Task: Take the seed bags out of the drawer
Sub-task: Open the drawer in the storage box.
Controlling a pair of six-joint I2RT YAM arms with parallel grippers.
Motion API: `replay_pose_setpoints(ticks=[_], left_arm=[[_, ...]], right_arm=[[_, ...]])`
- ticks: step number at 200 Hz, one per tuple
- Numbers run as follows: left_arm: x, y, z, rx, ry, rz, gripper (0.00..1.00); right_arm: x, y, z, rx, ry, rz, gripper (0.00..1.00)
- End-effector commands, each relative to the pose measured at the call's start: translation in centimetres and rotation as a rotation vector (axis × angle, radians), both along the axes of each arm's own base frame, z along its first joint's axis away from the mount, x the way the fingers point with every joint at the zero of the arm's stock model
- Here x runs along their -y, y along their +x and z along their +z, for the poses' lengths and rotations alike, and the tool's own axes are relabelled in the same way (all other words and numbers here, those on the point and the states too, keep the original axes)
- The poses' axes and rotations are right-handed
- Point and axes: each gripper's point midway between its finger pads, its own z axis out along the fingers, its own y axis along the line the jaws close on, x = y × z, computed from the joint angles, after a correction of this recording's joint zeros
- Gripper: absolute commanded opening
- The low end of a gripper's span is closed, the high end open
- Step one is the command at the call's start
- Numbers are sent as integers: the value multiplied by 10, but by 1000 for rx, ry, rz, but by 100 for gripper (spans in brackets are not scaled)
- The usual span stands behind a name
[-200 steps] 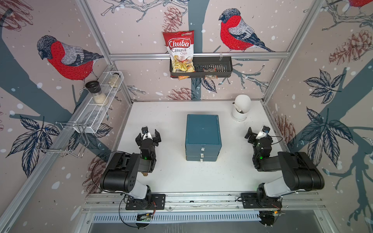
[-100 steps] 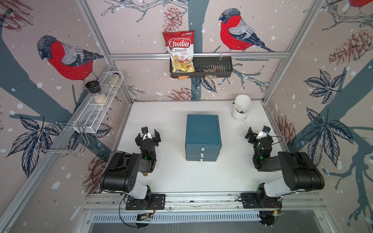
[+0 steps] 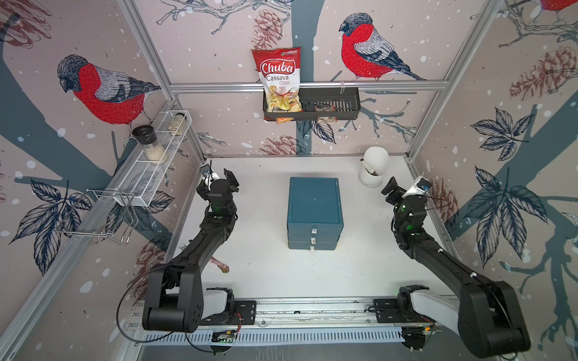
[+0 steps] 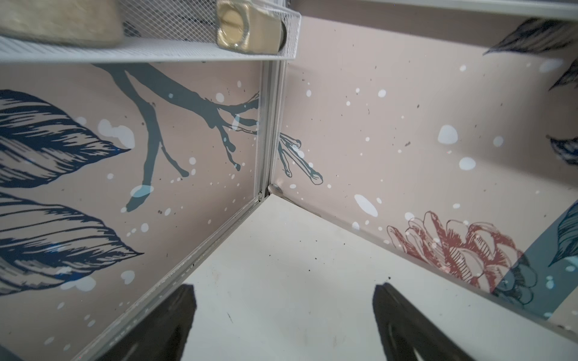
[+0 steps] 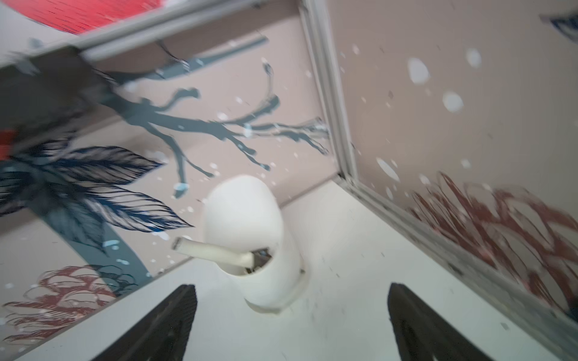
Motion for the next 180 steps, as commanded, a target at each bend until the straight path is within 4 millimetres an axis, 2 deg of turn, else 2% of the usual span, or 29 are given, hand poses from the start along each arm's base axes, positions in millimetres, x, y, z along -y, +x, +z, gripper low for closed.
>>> replay_pose_setpoints(ticks=[1, 15, 30, 51, 71, 76, 77, 79, 94, 115, 154, 180], left_arm=[[29, -25, -20, -84, -242, -46, 89], [70, -36, -23, -110, -328, -173, 87], [116, -53, -31, -159, -342, -304, 86], [158, -82, -42, -211, -320, -431, 88], [176, -104, -46, -231, -322, -517, 91], [179, -109, -45, -230, -326, -542, 91], [180, -109, -45, -230, -325, -545, 91], [181, -111, -45, -231, -327, -555, 90], [190, -121, -42, -228, -330, -627, 87], [194, -129, -41, -236, -321, -671, 86], [203, -131, -58, -299, -305, -709, 85], [203, -130, -59, -303, -303, -701, 85]], right_arm=[[8, -20, -44, -197, 301, -24, 100], [-4, -23, -23, -226, 249, -6, 100], [-15, -29, -5, -287, 170, -50, 100], [-36, -44, 17, -345, 139, -102, 100], [-68, -53, 43, -260, 113, 11, 100], [-72, -55, 51, -207, 140, 31, 100], [-72, -58, 48, -212, 141, 35, 100], [-73, -57, 55, -176, 163, 47, 100], [-84, -64, 64, -90, 275, 188, 100], [-106, -66, 63, -152, 295, 296, 100], [-160, -63, 58, -342, 147, 390, 96], [-194, -65, 61, -383, 92, 462, 96]])
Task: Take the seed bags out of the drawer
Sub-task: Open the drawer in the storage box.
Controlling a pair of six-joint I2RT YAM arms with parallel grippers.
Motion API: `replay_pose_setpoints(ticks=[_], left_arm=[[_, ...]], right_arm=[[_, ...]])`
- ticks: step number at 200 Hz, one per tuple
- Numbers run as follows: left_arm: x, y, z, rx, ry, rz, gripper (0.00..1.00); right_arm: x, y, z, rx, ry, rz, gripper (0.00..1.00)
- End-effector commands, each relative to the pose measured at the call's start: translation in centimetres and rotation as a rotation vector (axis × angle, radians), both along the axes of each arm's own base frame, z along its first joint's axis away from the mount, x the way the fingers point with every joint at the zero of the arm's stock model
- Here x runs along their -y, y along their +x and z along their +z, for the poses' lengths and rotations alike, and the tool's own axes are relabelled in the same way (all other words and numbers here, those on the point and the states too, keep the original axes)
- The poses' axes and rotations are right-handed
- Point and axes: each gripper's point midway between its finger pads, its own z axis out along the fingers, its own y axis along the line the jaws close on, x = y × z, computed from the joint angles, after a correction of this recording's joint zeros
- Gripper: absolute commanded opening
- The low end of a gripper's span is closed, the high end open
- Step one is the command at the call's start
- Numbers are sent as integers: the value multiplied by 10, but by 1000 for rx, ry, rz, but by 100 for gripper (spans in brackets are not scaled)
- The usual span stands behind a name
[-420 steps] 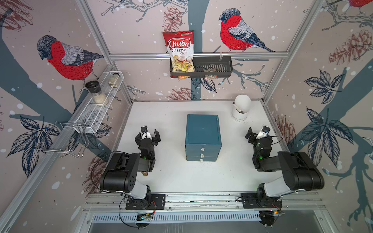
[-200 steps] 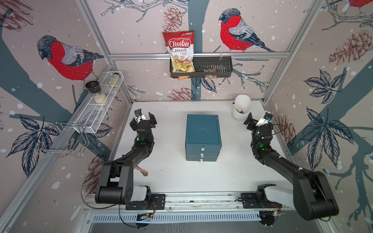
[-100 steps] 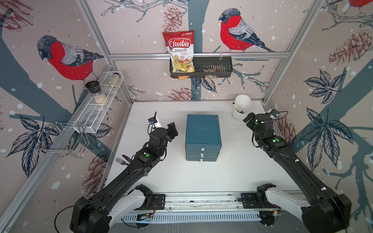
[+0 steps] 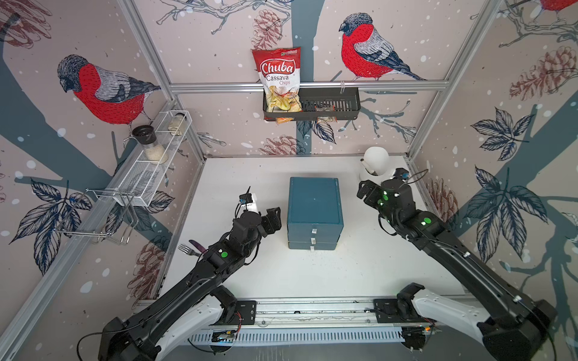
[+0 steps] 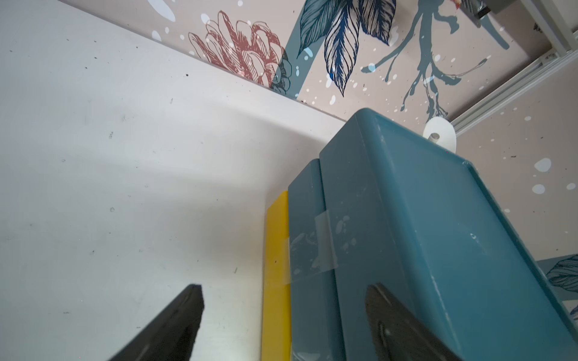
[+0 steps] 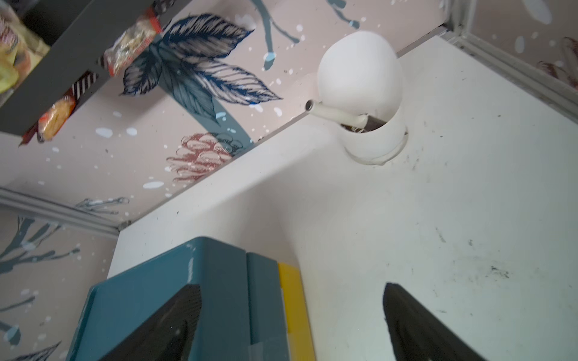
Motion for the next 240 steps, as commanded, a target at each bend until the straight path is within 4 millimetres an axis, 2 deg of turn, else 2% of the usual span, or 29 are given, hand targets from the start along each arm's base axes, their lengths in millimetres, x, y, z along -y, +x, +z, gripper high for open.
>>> replay_pose_setpoints(ticks=[1, 54, 57, 81, 155, 240], left_arm=[[2, -1, -1, -2, 14, -17, 85], [-10, -5, -2, -1, 20, 30, 87], [-11, -4, -1, 4, 15, 34, 87], [-15, -7, -4, 13, 5, 45, 88], [-14, -6, -7, 1, -1, 49, 88], [-3, -3, -23, -49, 8, 17, 88]], right_arm=[[-15, -8, -7, -54, -95, 47, 96], [-64, -12, -2, -80, -164, 163, 96], [-68, -11, -9, -98, -181, 167, 96], [-77, -10, -13, -111, -205, 175, 96], [-76, -13, -25, -125, -227, 171, 95], [-76, -12, -40, -138, -232, 174, 96]])
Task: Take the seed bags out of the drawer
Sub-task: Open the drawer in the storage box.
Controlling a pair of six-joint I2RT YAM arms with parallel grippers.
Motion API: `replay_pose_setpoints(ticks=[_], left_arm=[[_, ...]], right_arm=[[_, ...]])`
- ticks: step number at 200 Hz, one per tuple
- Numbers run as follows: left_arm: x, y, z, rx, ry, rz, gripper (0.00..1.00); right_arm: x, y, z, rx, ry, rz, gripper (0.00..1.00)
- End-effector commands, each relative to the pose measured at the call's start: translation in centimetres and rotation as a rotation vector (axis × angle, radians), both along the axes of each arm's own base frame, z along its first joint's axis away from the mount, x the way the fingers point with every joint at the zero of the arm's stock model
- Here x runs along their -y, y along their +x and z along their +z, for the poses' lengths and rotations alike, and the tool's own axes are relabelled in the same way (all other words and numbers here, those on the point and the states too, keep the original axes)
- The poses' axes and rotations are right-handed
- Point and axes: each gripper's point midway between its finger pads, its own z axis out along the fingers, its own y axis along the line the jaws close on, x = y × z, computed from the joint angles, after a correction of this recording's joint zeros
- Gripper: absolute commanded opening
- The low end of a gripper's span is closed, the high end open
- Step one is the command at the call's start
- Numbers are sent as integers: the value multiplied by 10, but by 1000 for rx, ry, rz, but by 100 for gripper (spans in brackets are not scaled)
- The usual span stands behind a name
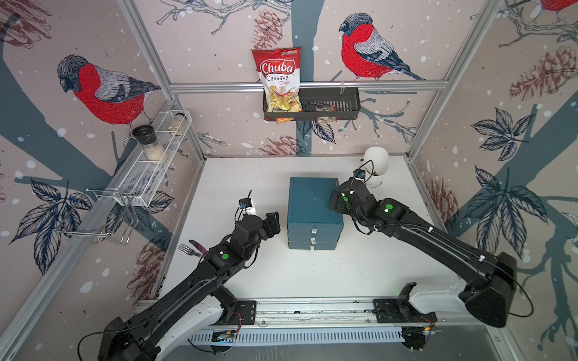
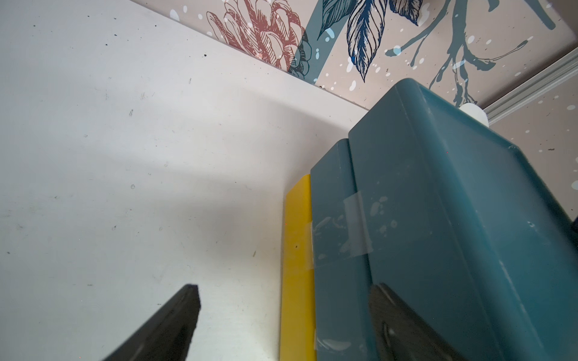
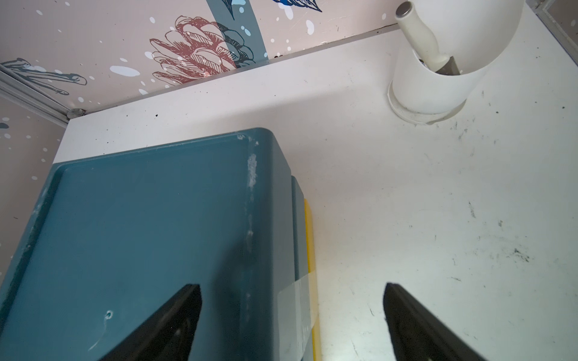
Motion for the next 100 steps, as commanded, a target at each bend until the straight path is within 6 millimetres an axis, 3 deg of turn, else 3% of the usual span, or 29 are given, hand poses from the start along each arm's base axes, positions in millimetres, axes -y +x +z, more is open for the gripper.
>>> replay_pose_setpoints(ticks=[1, 40, 100], left_arm=[[7, 2, 1, 4, -11, -24, 88], [22, 3, -8, -40, -15, -85, 85], [40, 0, 6, -18, -88, -149, 84]], right_arm=[[0, 3, 1, 17, -3, -1, 96], [-5, 5, -3, 9, 9, 8, 95], [-14, -6, -4, -23, 44, 44, 94]])
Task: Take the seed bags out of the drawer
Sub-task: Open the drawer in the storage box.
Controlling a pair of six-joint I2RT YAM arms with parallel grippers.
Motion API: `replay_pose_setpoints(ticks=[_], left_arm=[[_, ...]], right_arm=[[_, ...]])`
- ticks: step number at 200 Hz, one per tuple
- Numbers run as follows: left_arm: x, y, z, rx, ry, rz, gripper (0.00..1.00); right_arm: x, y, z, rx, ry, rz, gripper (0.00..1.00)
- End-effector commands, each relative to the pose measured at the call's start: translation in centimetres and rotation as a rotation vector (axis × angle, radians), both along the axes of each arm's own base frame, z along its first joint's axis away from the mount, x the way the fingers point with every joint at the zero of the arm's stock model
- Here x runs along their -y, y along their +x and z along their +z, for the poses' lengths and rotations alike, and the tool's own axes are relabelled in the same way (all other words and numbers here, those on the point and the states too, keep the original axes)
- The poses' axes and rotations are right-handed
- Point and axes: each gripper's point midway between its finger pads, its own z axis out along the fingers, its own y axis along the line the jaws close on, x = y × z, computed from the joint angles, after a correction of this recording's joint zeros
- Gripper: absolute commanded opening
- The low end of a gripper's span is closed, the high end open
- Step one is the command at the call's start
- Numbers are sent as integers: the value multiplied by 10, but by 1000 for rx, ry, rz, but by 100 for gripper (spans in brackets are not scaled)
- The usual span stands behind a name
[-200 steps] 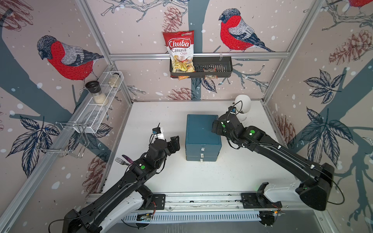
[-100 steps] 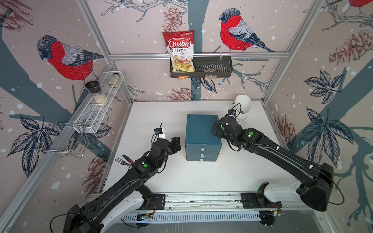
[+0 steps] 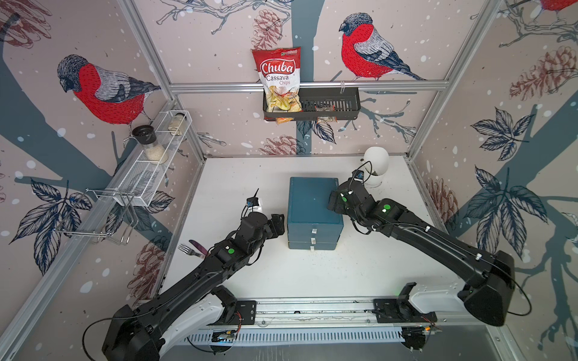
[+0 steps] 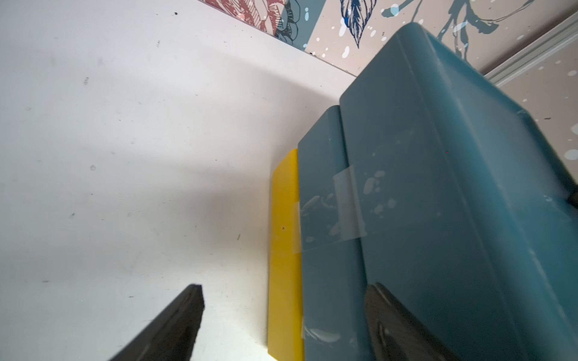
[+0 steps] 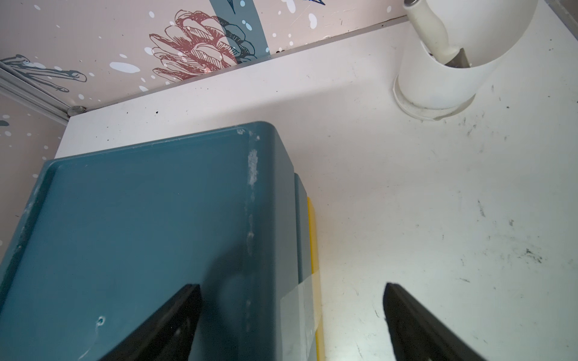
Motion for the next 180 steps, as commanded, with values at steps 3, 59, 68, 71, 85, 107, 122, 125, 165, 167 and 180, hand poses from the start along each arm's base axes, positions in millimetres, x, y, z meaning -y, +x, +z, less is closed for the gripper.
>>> replay_pose_setpoints(ticks=[3, 59, 68, 71, 85, 107, 122, 125, 165, 167, 180], left_arm=[[16, 0, 17, 37, -68, -49, 84], [10, -4, 36, 75, -110, -12, 82], [10, -4, 46, 95, -123, -10, 83], [10, -4, 50, 102, -127, -13, 83], [14, -3, 65, 119, -138, -32, 83], [27, 0, 82, 132, -156, -76, 84], [34, 4, 89, 131, -164, -95, 84], [36, 5, 90, 131, -166, -98, 84], [49, 10, 90, 124, -181, -137, 80], [50, 10, 89, 122, -180, -138, 79], [53, 9, 84, 104, -172, -156, 77]], right_arm=[[-10, -8, 4, -8, 30, 34, 94], [-10, -23, 25, 23, -22, 15, 92], [-8, -27, 31, 31, -33, 12, 92], [-8, -29, 33, 32, -36, 12, 92], [-8, -39, 43, 47, -48, 22, 91], [-18, -63, 54, 67, -52, 67, 87], [-26, -81, 56, 81, -62, 96, 83], [-27, -85, 57, 84, -64, 101, 82], [-61, -139, 40, 75, -53, 224, 80], [-64, -142, 38, 73, -52, 235, 80], [-76, -158, 28, 63, -43, 280, 81]])
